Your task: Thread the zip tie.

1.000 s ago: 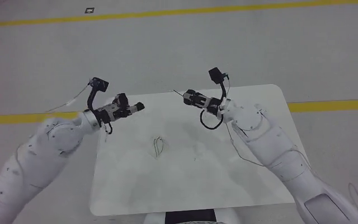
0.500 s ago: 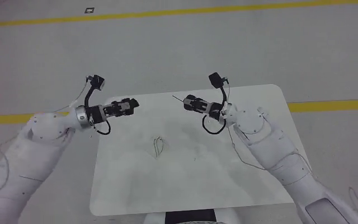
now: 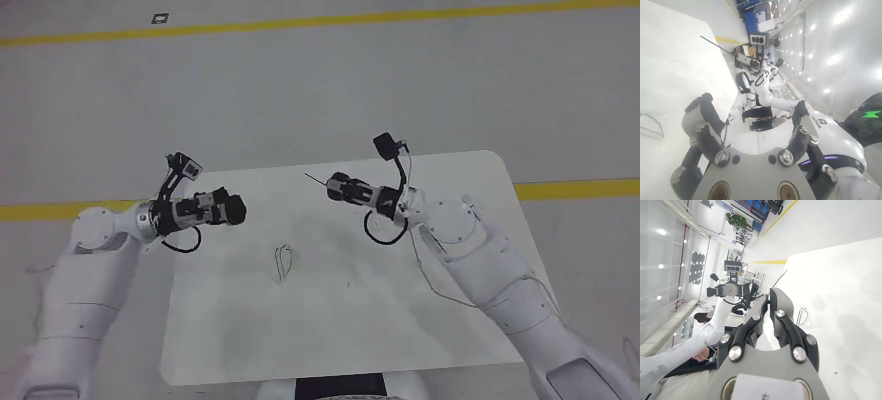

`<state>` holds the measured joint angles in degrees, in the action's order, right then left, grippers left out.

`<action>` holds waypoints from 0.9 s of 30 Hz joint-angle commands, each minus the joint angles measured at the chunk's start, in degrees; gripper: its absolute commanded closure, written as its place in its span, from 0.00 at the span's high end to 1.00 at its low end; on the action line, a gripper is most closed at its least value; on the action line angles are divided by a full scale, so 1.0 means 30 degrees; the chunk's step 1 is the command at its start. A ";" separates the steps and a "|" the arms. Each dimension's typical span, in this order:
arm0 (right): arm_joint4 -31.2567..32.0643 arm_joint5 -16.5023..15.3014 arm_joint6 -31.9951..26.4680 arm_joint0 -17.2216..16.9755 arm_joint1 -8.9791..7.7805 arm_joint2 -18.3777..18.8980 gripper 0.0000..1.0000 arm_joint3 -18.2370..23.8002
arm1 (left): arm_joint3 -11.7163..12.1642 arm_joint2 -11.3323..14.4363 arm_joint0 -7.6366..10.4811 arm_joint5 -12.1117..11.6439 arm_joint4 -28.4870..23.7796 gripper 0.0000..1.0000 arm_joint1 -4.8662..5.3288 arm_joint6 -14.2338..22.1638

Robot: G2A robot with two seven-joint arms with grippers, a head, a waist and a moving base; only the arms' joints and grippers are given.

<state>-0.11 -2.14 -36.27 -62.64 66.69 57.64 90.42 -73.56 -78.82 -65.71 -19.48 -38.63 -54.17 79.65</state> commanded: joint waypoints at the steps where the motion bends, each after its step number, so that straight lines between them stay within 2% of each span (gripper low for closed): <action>1: 0.0001 0.0008 0.0005 0.0004 0.0000 0.0002 0.00 -0.0004 | -0.0023 -0.0007 -0.0001 0.0000 0.0030 1.00 0.0025 -0.0004; 6: 0.0001 0.0008 0.0005 0.0004 0.0000 0.0002 0.00 -0.0004 | -0.0023 -0.0007 -0.0001 0.0000 0.0030 1.00 0.0025 -0.0004; 7: -0.0208 -0.0036 0.0105 -0.0120 0.0016 -0.0010 0.00 -0.0028 | -0.0155 0.0148 -0.0114 0.0239 -0.0175 1.00 -0.0010 -0.0245; 10: -0.0332 -0.0943 -0.0283 -0.0127 0.0067 -0.0197 0.00 -0.0210 | 0.0081 0.0601 -0.0060 0.0730 -0.0789 1.00 -0.0070 -0.0004; 14: -0.0911 -0.1916 -0.0762 0.0264 0.0241 -0.0633 0.00 -0.0815 | -0.0261 0.1829 -0.0058 0.1242 -0.3479 1.00 -0.0116 -0.0004; 18: -0.1277 -0.2291 -0.0758 0.0918 0.0512 -0.1253 0.00 -0.1470 | 0.0478 0.2675 0.0279 0.0778 -0.3857 1.00 0.0104 -0.0004; 23: -0.1265 -0.2627 -0.1030 0.2047 0.0937 -0.2333 0.00 -0.2470 | 0.0471 0.4148 0.0881 0.0206 -0.4690 1.00 0.0290 -0.0004; 27: -0.1216 -0.2643 -0.1066 0.2129 0.0963 -0.2407 0.00 -0.2545 | 0.0501 0.4254 0.0978 0.0023 -0.4733 1.00 0.0320 -0.0004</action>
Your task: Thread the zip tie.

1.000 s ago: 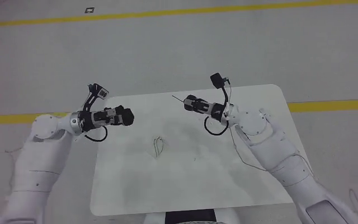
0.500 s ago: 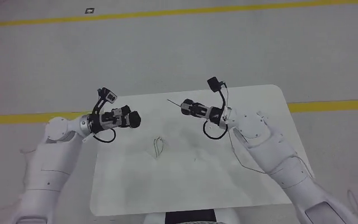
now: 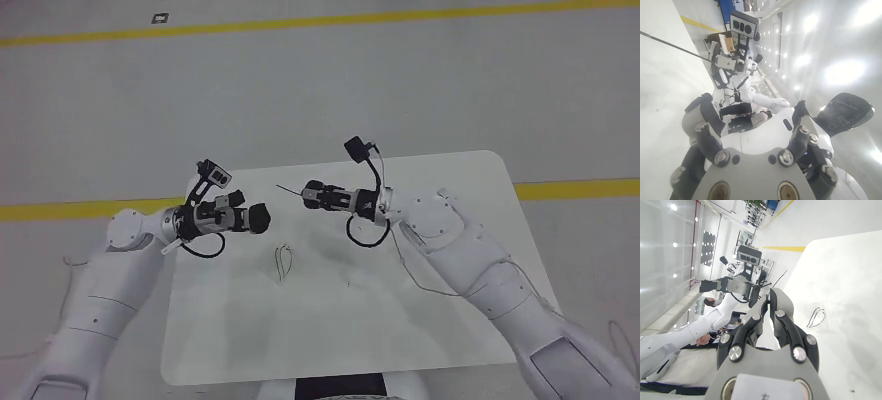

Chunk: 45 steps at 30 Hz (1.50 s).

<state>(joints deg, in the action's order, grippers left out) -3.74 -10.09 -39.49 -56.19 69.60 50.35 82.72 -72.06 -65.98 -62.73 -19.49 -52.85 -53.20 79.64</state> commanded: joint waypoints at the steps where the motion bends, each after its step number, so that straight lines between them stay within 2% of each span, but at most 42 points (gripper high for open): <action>1: -0.0008 0.0008 0.0007 -0.0021 -0.0007 0.0021 0.00 0.0020 | 0.0003 -0.0026 -0.0013 0.0025 0.0008 1.00 -0.0004 0.0000; 5: -0.0008 0.0008 0.0007 -0.0021 -0.0007 0.0021 0.00 0.0020 | 0.0003 -0.0026 -0.0013 0.0025 0.0008 1.00 -0.0004 0.0000; 7: 0.0062 0.0005 0.0248 -0.0216 0.0008 0.0003 0.00 0.0172 | -0.0383 0.0061 -0.0229 0.0041 0.0365 1.00 -0.0025 -0.0694; 9: 0.0265 -0.0065 0.0116 -0.0181 0.0025 -0.0038 0.00 0.0225 | -0.0400 0.0068 -0.0333 0.0091 0.0263 1.00 -0.0034 -0.0557; 13: 0.0087 -0.0200 -0.0211 0.0081 0.0150 -0.0211 0.00 0.0109 | -0.0217 0.0184 -0.0176 0.0156 0.0272 1.00 -0.0074 0.0000; 16: 0.0283 -0.0250 -0.0668 0.0396 0.0234 -0.0449 0.00 -0.0047 | -0.0266 0.0333 0.0032 0.0002 0.0305 1.00 -0.0097 0.0000; 22: 0.0283 -0.0250 -0.0668 0.0396 0.0234 -0.0449 0.00 -0.0047 | -0.0266 0.0333 0.0032 0.0002 0.0305 1.00 -0.0097 0.0000; 24: 0.0363 -0.0215 -0.0462 0.0206 0.0243 -0.0465 0.00 0.0101 | -0.0562 0.0360 -0.0056 0.0101 0.0756 1.00 -0.0100 -0.0717; 26: 0.0370 -0.0097 -0.0598 0.0174 0.0254 -0.0457 0.00 0.0158 | -0.0768 0.0318 -0.0124 0.0188 0.1165 1.00 -0.0071 -0.0921; 32: -0.0454 -0.0003 -0.1483 0.0309 0.0323 -0.0335 0.00 0.0070 | -0.0866 0.0125 -0.0216 0.0002 0.1690 1.00 -0.0015 -0.0749; 40: -0.0356 0.0027 -0.1286 0.0159 0.0325 -0.0322 0.00 0.0190 | -0.0858 0.0105 -0.0219 0.0002 0.1711 1.00 -0.0014 -0.0726; 42: -0.0530 -0.0013 -0.1386 0.0035 0.0324 -0.0245 0.00 0.0327 | -0.1170 0.0111 -0.0339 0.0146 0.1935 1.00 -0.0021 -0.1367; 45: -0.1019 -0.0350 -0.1702 -0.0106 0.0286 0.0063 0.00 0.0443 | -0.1283 -0.0128 -0.0447 0.0214 0.2060 1.00 0.0040 -0.1420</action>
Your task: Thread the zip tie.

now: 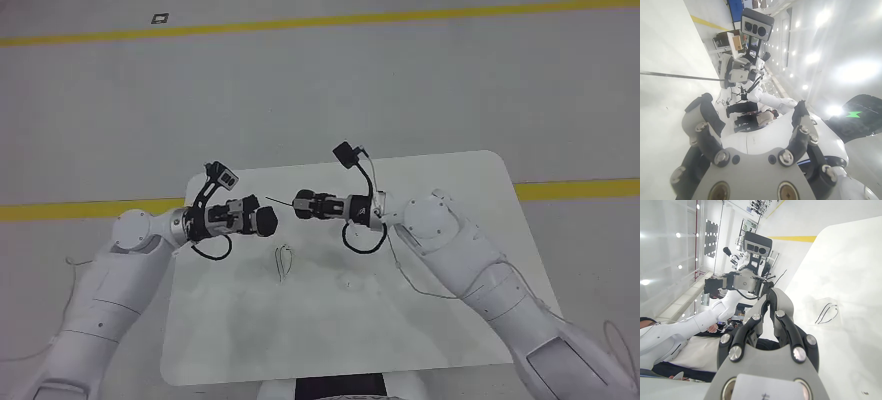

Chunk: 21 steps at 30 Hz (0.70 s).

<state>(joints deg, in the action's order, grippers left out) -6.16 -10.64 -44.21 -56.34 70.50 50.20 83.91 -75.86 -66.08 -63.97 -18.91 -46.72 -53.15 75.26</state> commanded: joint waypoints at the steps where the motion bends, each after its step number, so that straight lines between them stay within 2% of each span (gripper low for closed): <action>1: -0.0387 -0.0347 -0.0266 -0.0105 -0.0031 0.0223 0.00 0.0043 | -0.0020 -0.0177 -0.0060 0.0033 0.0025 1.00 0.0045 0.0067; 6: -0.1283 -0.1225 -0.0899 -0.0331 -0.0083 0.0653 0.00 0.0139 | -0.0091 -0.0450 -0.0181 0.0081 0.0052 1.00 0.0107 0.0188; 10: -0.1627 -0.1574 -0.2072 -0.0191 -0.0054 0.0448 0.00 0.0167 | -0.0114 -0.0536 -0.0220 0.0121 0.0026 1.00 0.0117 0.0209; 17: -0.1867 -0.1229 -0.2121 0.0403 0.0321 -0.0614 0.00 -0.0208 | -0.0139 -0.0473 -0.0143 0.0264 0.0214 1.00 0.0104 0.0386; 21: -0.1867 -0.1229 -0.2121 0.0403 0.0321 -0.0614 0.00 -0.0208 | -0.0121 -0.0473 -0.0106 0.0230 0.0228 1.00 0.0108 0.0586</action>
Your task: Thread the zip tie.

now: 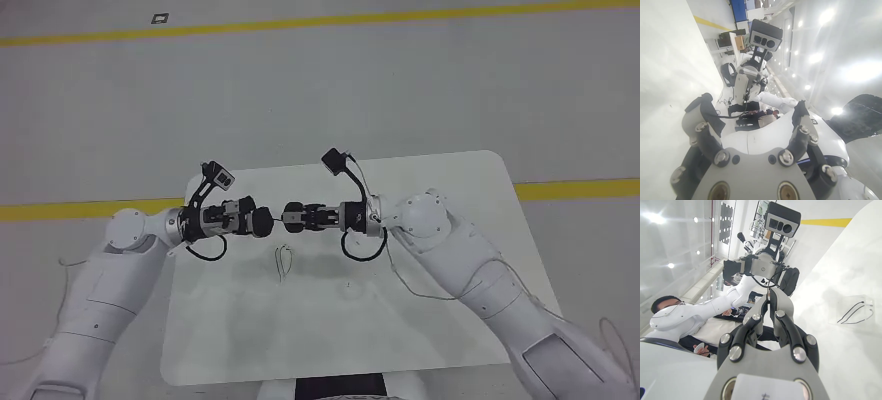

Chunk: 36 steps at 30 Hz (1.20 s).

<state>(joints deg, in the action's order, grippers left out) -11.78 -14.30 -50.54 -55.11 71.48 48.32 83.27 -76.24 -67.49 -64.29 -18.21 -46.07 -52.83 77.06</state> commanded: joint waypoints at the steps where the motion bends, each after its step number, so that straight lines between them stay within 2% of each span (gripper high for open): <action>1: 0.0005 -0.0010 -0.0008 -0.0008 -0.0005 0.0012 0.00 0.0007 | 0.0004 -0.0003 -0.0001 -0.0004 0.0011 1.00 0.0001 -0.0013; 4: 0.0005 -0.0010 -0.0008 -0.0008 -0.0005 0.0012 0.00 0.0007 | 0.0004 -0.0003 -0.0001 -0.0004 0.0011 1.00 0.0001 -0.0013; 7: -0.0857 -0.0711 0.0409 -0.0547 -0.0006 0.0288 0.00 0.0472 | 0.0004 -0.0003 -0.0001 -0.0004 0.0011 1.00 0.0001 -0.0013; 15: -0.1818 -0.1426 -0.0061 -0.1120 -0.0138 0.1028 0.00 0.0809 | 0.0004 -0.0003 -0.0001 -0.0004 0.0011 1.00 0.0001 -0.0013; 21: -0.2668 -0.0911 -0.1683 -0.0857 0.0002 0.0361 0.00 0.0384 | 0.0004 -0.0003 -0.0001 -0.0004 0.0011 1.00 0.0001 -0.0013; 26: -0.2848 -0.0612 -0.1484 -0.0313 0.0286 -0.0301 0.00 -0.0481 | 0.0004 -0.0003 -0.0001 -0.0004 0.0011 1.00 0.0001 -0.0013; 31: -0.2848 -0.0612 -0.1484 -0.0313 0.0286 -0.0301 0.00 -0.0481 | 0.0004 -0.0003 -0.0001 -0.0004 0.0011 1.00 0.0001 -0.0013; 33: -0.2597 -0.0543 -0.0926 -0.0557 0.0277 -0.0245 0.00 -0.0288 | -0.0334 0.0047 -0.0156 0.0146 0.0315 1.00 -0.0009 -0.0745; 36: -0.2474 -0.0543 -0.0738 -0.0821 0.0222 -0.0023 0.00 -0.0120 | -0.0553 -0.0126 -0.0367 0.0231 0.0345 1.00 0.0040 -0.0835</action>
<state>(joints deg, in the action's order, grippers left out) -19.25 -15.88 -52.76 -57.34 72.21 47.99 82.76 -77.74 -67.62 -65.16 -17.60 -44.98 -52.78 74.48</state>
